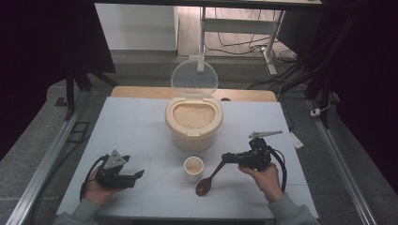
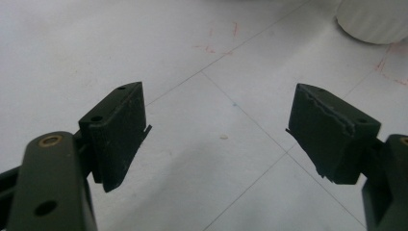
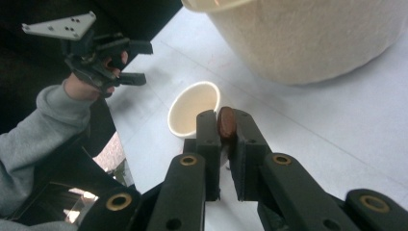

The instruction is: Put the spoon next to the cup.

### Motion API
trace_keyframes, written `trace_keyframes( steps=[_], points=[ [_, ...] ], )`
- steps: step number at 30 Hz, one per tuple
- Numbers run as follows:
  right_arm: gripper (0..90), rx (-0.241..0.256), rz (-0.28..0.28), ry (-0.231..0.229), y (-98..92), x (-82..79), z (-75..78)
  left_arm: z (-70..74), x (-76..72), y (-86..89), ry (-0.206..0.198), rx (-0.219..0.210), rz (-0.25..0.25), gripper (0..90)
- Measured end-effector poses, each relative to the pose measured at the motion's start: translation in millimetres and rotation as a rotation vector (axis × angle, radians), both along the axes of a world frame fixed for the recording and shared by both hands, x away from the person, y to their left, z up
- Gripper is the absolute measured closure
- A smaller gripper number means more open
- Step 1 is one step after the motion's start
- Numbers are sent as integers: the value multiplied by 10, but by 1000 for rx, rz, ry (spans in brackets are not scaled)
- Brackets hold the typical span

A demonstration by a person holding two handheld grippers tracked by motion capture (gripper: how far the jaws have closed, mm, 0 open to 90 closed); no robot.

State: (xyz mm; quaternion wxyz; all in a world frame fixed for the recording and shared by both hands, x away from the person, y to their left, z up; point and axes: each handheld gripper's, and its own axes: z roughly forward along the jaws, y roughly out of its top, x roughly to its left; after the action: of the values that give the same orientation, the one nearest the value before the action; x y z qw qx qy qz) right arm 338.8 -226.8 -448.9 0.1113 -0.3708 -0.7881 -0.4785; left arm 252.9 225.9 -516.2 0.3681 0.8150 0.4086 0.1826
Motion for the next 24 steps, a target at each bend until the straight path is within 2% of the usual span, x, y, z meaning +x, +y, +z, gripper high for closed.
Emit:
trace_keyframes(
  steps=[9,17,24],
  points=[
    [815,0,-8,25,11,49,-48,-5,4,-7,1,3,-2,209],
    [716,-86,-73,3,56,201,-220,-13,8,-6,5,5,-3,209],
    [636,-156,-87,-19,129,327,-368,-15,9,-6,5,6,-4,209]
  ],
)
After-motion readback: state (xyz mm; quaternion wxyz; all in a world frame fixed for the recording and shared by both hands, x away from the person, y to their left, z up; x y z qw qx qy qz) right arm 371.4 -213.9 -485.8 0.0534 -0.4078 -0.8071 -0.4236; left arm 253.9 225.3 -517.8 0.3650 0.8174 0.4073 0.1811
